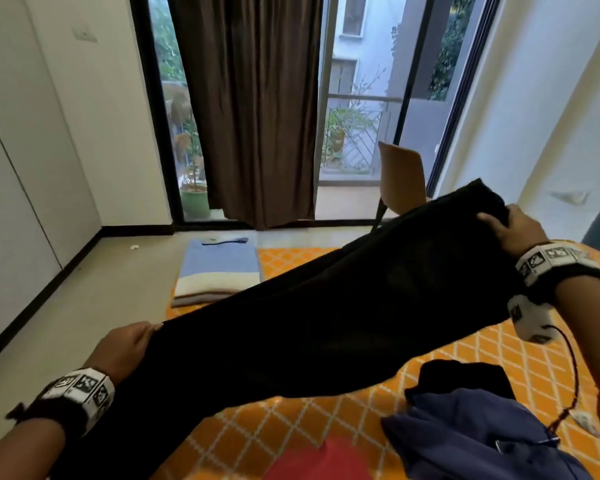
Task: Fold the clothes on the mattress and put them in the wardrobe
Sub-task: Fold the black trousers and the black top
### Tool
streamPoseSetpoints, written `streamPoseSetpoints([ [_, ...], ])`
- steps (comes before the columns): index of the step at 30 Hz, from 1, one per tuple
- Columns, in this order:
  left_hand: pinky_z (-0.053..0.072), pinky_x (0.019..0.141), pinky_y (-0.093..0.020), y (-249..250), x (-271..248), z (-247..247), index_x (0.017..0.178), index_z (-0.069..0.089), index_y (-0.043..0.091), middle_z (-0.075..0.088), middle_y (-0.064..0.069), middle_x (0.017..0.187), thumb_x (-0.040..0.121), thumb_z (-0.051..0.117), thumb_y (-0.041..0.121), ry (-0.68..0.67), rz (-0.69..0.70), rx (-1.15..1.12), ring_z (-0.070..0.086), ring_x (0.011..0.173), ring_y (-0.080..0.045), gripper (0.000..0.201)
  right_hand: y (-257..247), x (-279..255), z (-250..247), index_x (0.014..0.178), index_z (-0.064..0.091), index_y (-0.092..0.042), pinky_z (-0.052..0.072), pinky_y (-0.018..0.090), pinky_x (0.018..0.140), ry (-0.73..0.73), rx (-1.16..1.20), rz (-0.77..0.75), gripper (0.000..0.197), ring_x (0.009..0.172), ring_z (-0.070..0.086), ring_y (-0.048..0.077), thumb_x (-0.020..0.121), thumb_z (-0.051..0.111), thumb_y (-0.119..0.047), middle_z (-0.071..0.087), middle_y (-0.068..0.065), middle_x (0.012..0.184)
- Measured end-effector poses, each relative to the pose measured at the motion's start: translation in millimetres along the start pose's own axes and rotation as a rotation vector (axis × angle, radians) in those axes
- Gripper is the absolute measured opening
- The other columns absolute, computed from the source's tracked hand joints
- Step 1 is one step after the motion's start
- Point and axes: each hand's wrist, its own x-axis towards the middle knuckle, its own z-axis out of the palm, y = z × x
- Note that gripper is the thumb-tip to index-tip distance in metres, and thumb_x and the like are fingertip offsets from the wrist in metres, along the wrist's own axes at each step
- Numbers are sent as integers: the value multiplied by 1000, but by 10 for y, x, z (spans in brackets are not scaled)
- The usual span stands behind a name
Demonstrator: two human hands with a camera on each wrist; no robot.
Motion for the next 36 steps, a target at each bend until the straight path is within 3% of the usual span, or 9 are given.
streamPoseSetpoints([
  [7, 43, 73, -28, -47, 403, 635, 68, 58, 14, 66, -4, 74, 99, 51, 29, -422, 48, 80, 62, 75, -16, 35, 578, 701, 673, 114, 51, 6, 40, 43, 81, -133, -288, 141, 47, 96, 56, 42, 98, 51, -38, 58, 33, 110],
  [11, 40, 73, -34, 95, 885, 1367, 73, 56, 21, 66, -12, 86, 102, 47, 28, -355, -21, 63, 60, 85, -26, 31, 383, 757, 1291, 141, 36, 1, 31, 55, 106, -75, -455, 299, 55, 136, 31, 42, 98, 53, -28, 26, 26, 149],
  [14, 41, 67, -32, -58, 1060, 1892, 78, 54, 23, 65, -9, 91, 104, 38, 38, -460, -144, 132, 62, 89, -29, 34, 181, 345, 2171, 146, 37, -9, 24, 50, 115, -349, -492, -29, 69, 145, 20, 32, 95, 41, -55, 21, 14, 158],
  [17, 41, 63, -30, -218, 1147, 2035, 85, 60, 23, 64, -3, 84, 104, 30, 43, -548, -142, 108, 61, 78, -22, 41, 252, -522, 3017, 154, 18, -21, 0, 45, 119, -742, -481, -391, 111, 151, 0, 22, 68, -4, -88, -2, -1, 163],
  [19, 44, 71, -34, -300, 1205, 1998, 91, 66, 19, 67, -5, 87, 102, 33, 45, -532, -98, 49, 62, 80, -23, 43, 496, -920, 3278, 154, -4, -32, -8, 43, 118, -921, -482, -427, 126, 149, -13, 15, 46, -24, -95, -20, -7, 159],
  [23, 32, 60, -31, -455, 1199, 1807, 75, 54, 18, 53, -1, 67, 93, 46, 49, -605, 61, -66, 49, 61, -12, 37, 760, -1000, 3409, 143, -27, -37, -6, 45, 118, -944, -550, -379, 118, 147, -16, 9, 39, -33, -92, -26, -8, 158],
  [27, 29, 54, -21, -799, 983, 1457, 73, 55, 36, 56, 6, 73, 80, 64, 64, -616, 150, -147, 49, 57, -2, 30, 663, -1062, 3412, 137, -32, -38, -6, 45, 119, -949, -593, -362, 109, 146, -17, 8, 41, -36, -88, -34, -12, 151],
  [31, 35, 56, -20, -1267, 751, 1074, 67, 54, 22, 56, 2, 66, 65, 73, 71, -600, 68, 45, 54, 59, -1, 53, 574, -1108, 3407, 137, -34, -33, -5, 44, 119, -911, -666, -313, 98, 145, -18, 8, 53, -30, -84, -38, -10, 144],
  [36, 44, 70, -33, -1722, 323, 827, 77, 56, 28, 58, 5, 83, 57, 49, 94, -534, -24, 358, 55, 77, -14, 69, 404, -1232, 3478, 151, -21, -26, -6, 46, 119, -863, -829, -201, 71, 149, -15, 19, 98, 10, -62, -25, 2, 159],
])
